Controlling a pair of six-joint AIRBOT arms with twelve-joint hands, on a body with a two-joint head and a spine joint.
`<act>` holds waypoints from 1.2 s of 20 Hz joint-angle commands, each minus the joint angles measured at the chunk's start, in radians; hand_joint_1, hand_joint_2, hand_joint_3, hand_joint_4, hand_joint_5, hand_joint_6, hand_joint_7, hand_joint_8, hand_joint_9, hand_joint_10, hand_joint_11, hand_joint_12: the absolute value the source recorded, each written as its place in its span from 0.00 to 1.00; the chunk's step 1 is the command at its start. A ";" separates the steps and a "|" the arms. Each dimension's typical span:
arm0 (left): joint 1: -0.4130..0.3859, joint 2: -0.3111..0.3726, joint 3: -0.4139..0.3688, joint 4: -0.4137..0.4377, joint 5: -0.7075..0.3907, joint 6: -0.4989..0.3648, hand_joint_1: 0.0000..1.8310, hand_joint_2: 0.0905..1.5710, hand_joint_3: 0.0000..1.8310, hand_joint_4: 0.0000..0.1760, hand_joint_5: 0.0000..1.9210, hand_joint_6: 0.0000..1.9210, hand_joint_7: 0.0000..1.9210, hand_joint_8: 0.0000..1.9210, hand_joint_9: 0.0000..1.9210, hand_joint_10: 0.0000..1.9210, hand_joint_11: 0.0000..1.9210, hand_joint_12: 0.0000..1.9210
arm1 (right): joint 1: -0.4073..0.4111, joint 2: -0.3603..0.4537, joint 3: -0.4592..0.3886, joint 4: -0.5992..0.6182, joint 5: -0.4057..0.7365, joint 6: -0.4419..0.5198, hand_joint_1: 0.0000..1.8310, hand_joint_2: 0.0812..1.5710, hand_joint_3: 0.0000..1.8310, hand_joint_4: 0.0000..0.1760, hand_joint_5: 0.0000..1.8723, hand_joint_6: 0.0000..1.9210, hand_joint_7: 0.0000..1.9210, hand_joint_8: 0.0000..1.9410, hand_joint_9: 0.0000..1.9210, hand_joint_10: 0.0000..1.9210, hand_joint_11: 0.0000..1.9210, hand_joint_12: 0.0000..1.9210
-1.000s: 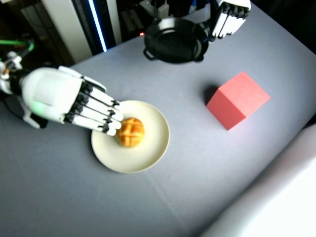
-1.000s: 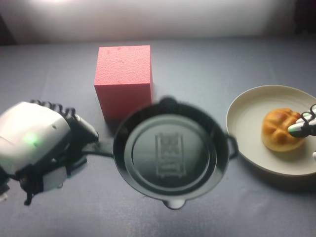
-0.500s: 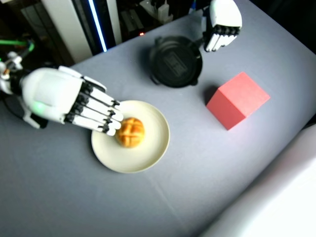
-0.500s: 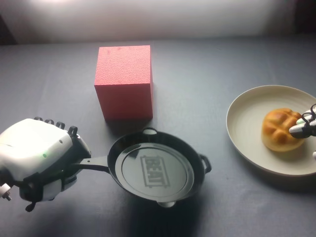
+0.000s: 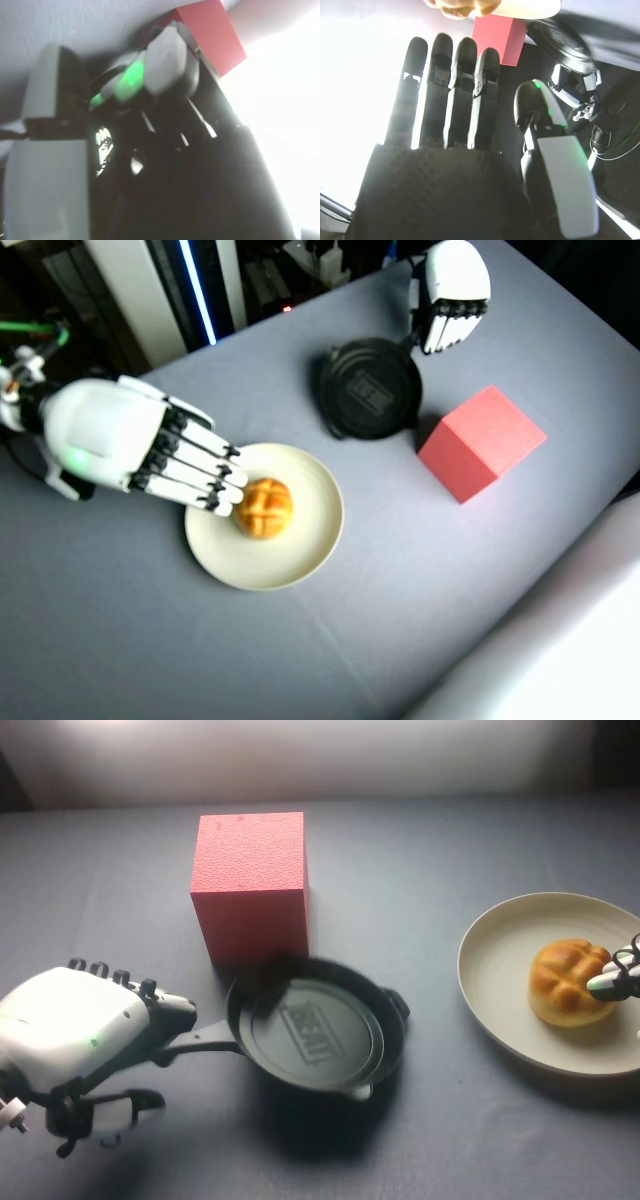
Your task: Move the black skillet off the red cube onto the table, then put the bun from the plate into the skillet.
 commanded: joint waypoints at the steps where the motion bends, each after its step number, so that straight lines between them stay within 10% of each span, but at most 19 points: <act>1: -0.007 0.008 -0.001 0.014 -0.112 0.006 0.58 0.62 0.00 0.08 0.28 0.75 0.18 1.00 0.25 1.00 0.29 1.00 | -0.002 -0.001 0.000 0.017 0.121 0.008 0.32 0.87 0.00 0.09 0.40 0.00 0.38 0.00 0.34 0.00 0.14 0.45; 3: -0.005 0.012 -0.005 0.014 -0.117 0.006 0.57 0.63 0.00 0.12 0.28 0.73 0.16 1.00 0.23 1.00 0.26 1.00 | -0.003 -0.001 0.000 0.019 0.121 0.008 0.31 0.87 0.00 0.07 0.40 0.00 0.38 0.00 0.34 0.00 0.14 0.45; 4: -0.003 0.014 -0.007 0.014 -0.119 0.006 0.55 0.64 0.00 0.29 0.25 0.71 0.13 0.99 0.17 1.00 0.20 1.00 | -0.003 -0.001 0.000 0.019 0.121 0.008 0.31 0.88 0.00 0.02 0.39 0.00 0.38 0.00 0.35 0.00 0.14 0.44; 8: 0.004 0.023 -0.017 0.018 -0.121 0.006 0.54 0.64 0.00 0.31 0.26 0.65 0.13 1.00 0.19 1.00 0.22 1.00 | -0.003 -0.001 0.000 0.019 0.121 0.008 0.29 0.88 0.00 0.09 0.38 0.00 0.38 0.00 0.35 0.00 0.13 0.47; 9: 0.006 0.025 -0.019 0.018 -0.123 0.006 0.53 0.64 0.00 0.10 0.26 0.68 0.15 0.98 0.21 1.00 0.25 1.00 | -0.003 -0.001 0.000 0.019 0.121 0.008 0.33 0.87 0.00 0.00 0.39 0.00 0.38 0.00 0.36 0.00 0.15 0.48; 12: 0.013 0.043 -0.033 0.024 -0.149 0.006 0.50 0.64 0.00 0.00 0.25 0.68 0.16 0.94 0.21 0.99 0.26 1.00 | -0.003 -0.001 0.000 0.019 0.121 0.008 0.32 0.87 0.00 0.12 0.38 0.00 0.38 0.00 0.35 0.00 0.13 0.48; 14: 0.020 0.059 -0.047 0.029 -0.179 0.006 0.39 0.66 0.00 0.04 0.20 0.52 0.11 0.77 0.13 0.83 0.13 0.94 | -0.002 0.000 0.002 0.019 0.121 0.008 0.31 0.87 0.00 0.00 0.38 0.00 0.38 0.00 0.36 0.00 0.13 0.51; 15: 0.021 0.061 -0.049 0.029 -0.184 0.006 0.44 0.64 0.00 0.00 0.22 0.26 0.17 0.43 0.19 0.48 0.15 0.62 | -0.001 0.000 0.003 0.019 0.121 0.008 0.36 0.86 0.00 0.00 0.38 0.00 0.38 0.00 0.35 0.00 0.11 0.53; 16: 0.024 0.070 -0.058 0.031 -0.201 0.006 0.45 0.62 0.00 0.05 0.21 0.10 0.22 0.18 0.21 0.26 0.10 0.52 | 0.004 0.000 0.005 0.020 0.121 0.008 0.36 0.84 0.00 0.00 0.36 0.00 0.36 0.00 0.33 0.00 0.09 0.49; 18: 0.034 0.098 -0.084 0.043 -0.256 0.005 0.46 0.60 0.00 0.12 0.20 0.03 0.22 0.06 0.21 0.12 0.05 0.51 | 0.026 -0.001 0.012 0.021 0.121 0.004 0.35 0.82 0.00 0.01 0.34 0.00 0.33 0.00 0.30 0.00 0.08 0.48; 19: 0.037 0.109 -0.096 0.053 -0.282 0.005 0.45 0.56 0.00 0.55 0.12 0.00 0.14 0.00 0.14 0.01 0.00 0.42 | 0.039 -0.002 0.016 0.021 0.121 -0.002 0.43 0.75 0.00 0.00 0.29 0.00 0.28 0.00 0.26 0.00 0.06 0.53; 20: 0.040 0.122 -0.109 0.067 -0.312 0.005 0.42 0.55 0.00 0.68 0.08 0.00 0.07 0.00 0.07 0.00 0.00 0.30 | 0.055 -0.006 0.025 0.021 0.118 -0.008 0.46 0.73 0.00 0.04 0.27 0.00 0.26 0.00 0.23 0.00 0.05 0.53; 24: 0.053 0.159 -0.136 0.095 -0.401 0.005 0.38 0.56 0.00 0.58 0.01 0.00 0.00 0.00 0.00 0.00 0.00 0.12 | 0.139 -0.033 0.074 0.014 0.049 -0.008 0.54 0.66 0.00 0.13 0.25 0.00 0.23 0.00 0.19 0.00 0.00 0.54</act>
